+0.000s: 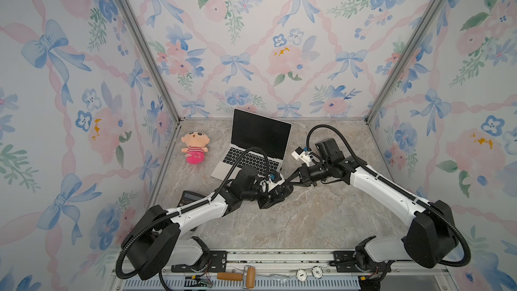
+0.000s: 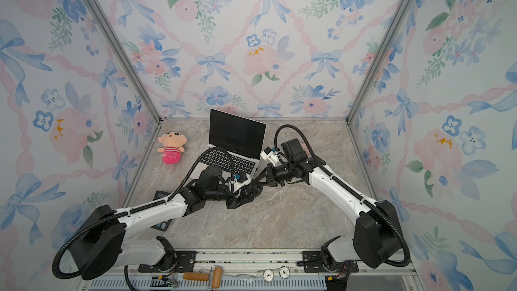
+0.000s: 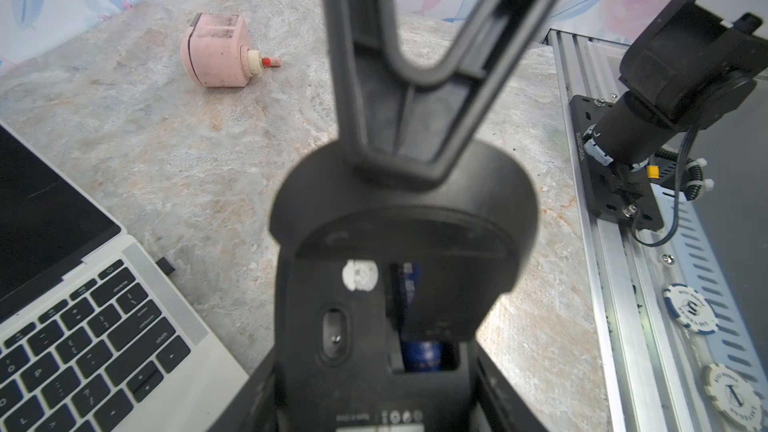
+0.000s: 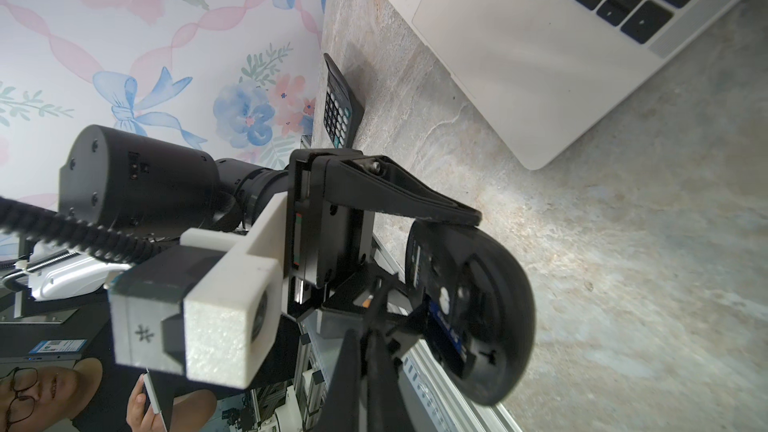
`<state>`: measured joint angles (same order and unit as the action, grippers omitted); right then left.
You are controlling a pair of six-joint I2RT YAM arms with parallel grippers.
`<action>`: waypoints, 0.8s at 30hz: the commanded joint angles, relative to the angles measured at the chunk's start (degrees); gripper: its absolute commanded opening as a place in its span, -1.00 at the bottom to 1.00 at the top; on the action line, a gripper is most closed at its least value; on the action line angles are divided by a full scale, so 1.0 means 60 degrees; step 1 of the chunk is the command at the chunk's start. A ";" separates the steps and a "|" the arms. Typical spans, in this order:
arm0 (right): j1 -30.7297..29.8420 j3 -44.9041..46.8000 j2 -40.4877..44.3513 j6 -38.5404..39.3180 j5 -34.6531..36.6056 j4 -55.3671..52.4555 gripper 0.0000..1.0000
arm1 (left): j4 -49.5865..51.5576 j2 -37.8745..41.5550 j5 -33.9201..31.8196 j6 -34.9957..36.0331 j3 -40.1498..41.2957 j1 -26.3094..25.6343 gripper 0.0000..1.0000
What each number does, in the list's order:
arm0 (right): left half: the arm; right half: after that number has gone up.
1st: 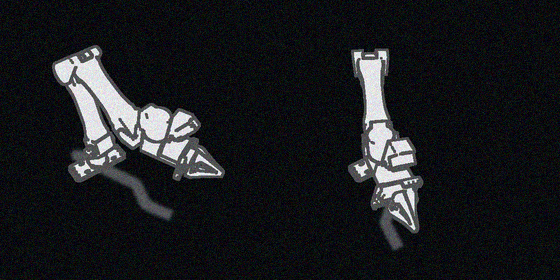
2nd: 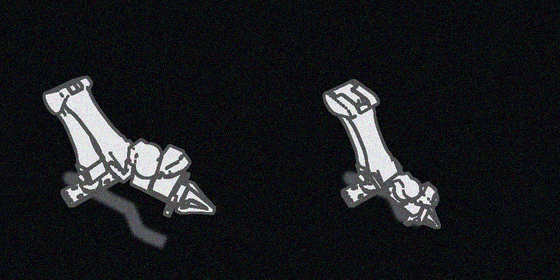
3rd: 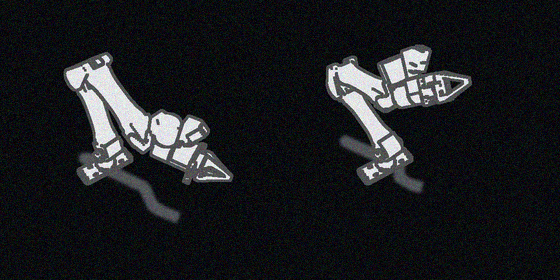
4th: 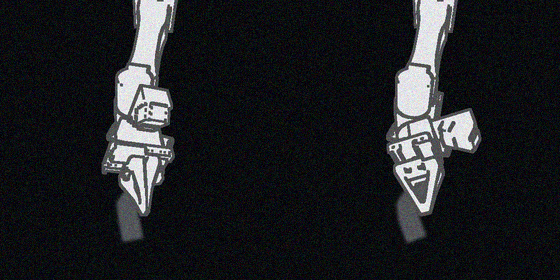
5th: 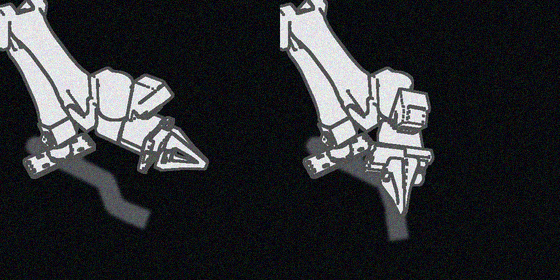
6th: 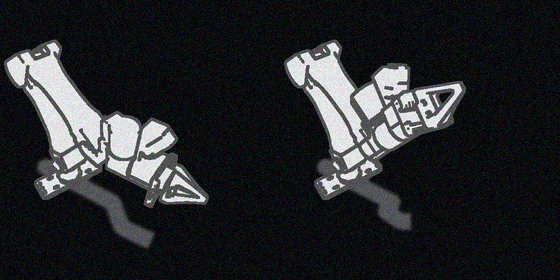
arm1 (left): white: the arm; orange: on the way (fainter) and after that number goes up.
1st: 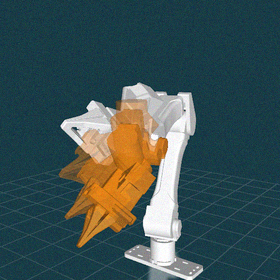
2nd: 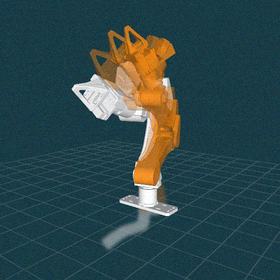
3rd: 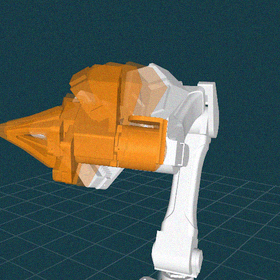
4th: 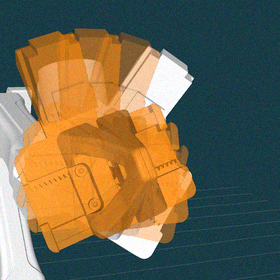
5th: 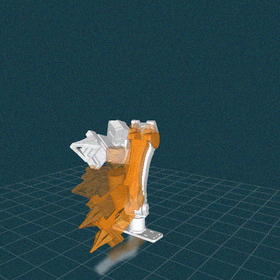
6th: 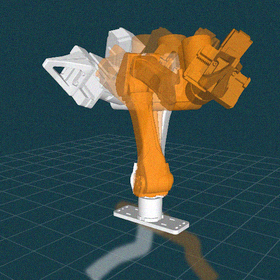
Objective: Insert the wireless mouse receiver into the laptop
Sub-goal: Close the lid on the mouse.
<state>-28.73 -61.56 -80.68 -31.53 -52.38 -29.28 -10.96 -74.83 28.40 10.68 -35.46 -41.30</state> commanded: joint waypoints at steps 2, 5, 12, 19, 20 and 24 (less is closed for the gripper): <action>0.0174 0.0226 -0.0132 0.0270 0.0094 -0.0203 -0.85 | -0.0356 0.0326 0.0331 -0.0028 0.0093 0.0086 -1.00; 0.0203 0.0219 -0.0144 0.0391 0.0225 -0.0348 -0.75 | -0.0356 0.0329 0.0318 -0.0047 0.0090 0.0095 -1.00; 0.0262 0.0072 -0.0189 0.0541 0.0379 -0.0495 -0.67 | -0.0346 0.0298 0.0367 -0.0056 0.0053 0.0101 -1.00; 0.0275 -0.0198 -0.0263 0.0815 0.0633 -0.0898 -0.62 | -0.0315 0.0295 0.0364 -0.0060 0.0094 0.0098 -1.00; 0.0277 -0.0232 -0.0257 0.0840 0.0683 -0.0946 -0.61 | -0.0312 0.0300 0.0355 -0.0051 0.0102 0.0101 -1.00; 0.0277 -0.0386 -0.0270 0.1017 0.0928 -0.1238 -0.56 | -0.0312 0.0325 0.0323 -0.0062 0.0132 0.0101 -1.00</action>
<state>-27.77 -62.02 -81.67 -27.38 -48.90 -33.45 -10.96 -73.97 29.04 10.63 -35.33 -41.21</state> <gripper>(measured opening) 0.216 0.581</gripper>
